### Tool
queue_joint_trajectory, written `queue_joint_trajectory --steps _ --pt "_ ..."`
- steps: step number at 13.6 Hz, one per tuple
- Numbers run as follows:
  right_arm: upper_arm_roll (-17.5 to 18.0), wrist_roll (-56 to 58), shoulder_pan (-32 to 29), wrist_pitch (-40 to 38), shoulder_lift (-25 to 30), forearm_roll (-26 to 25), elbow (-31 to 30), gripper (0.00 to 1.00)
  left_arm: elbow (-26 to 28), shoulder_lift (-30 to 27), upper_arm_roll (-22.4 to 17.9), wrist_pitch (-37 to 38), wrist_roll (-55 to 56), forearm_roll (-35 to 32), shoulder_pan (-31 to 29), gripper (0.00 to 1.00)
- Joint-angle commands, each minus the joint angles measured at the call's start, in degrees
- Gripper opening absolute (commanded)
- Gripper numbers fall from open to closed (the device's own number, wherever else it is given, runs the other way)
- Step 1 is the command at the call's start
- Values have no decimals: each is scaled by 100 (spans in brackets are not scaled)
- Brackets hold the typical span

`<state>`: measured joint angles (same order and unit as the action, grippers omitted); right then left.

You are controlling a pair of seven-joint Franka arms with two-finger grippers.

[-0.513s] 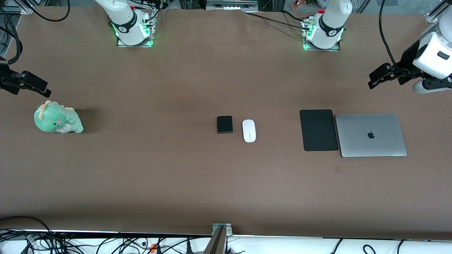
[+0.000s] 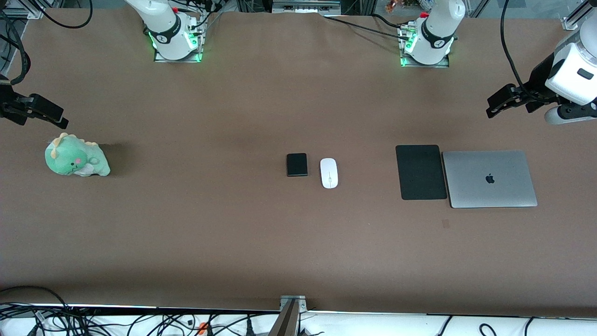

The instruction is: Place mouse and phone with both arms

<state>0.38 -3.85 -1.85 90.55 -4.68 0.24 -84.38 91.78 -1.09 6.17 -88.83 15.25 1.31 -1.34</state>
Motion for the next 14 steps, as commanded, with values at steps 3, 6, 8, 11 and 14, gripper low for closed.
queue_joint_trajectory --steps 3,6,8,11,14 --pt "41 60 -17 -28 90 126 -113 100 -126 65 34 146 -92 -26 -33 100" --pt "59 51 26 -37 46 126 -149 100 -126 65 42 164 -48 -26 -24 100" --pt "59 51 88 -37 -24 126 -157 100 -126 65 42 173 -39 -26 -24 100" --pt "59 7 202 -46 -103 126 -175 100 -117 65 42 164 -31 -17 -15 100" --pt "59 -10 308 -55 -243 126 -227 100 -117 65 42 173 -30 -17 -6 100"
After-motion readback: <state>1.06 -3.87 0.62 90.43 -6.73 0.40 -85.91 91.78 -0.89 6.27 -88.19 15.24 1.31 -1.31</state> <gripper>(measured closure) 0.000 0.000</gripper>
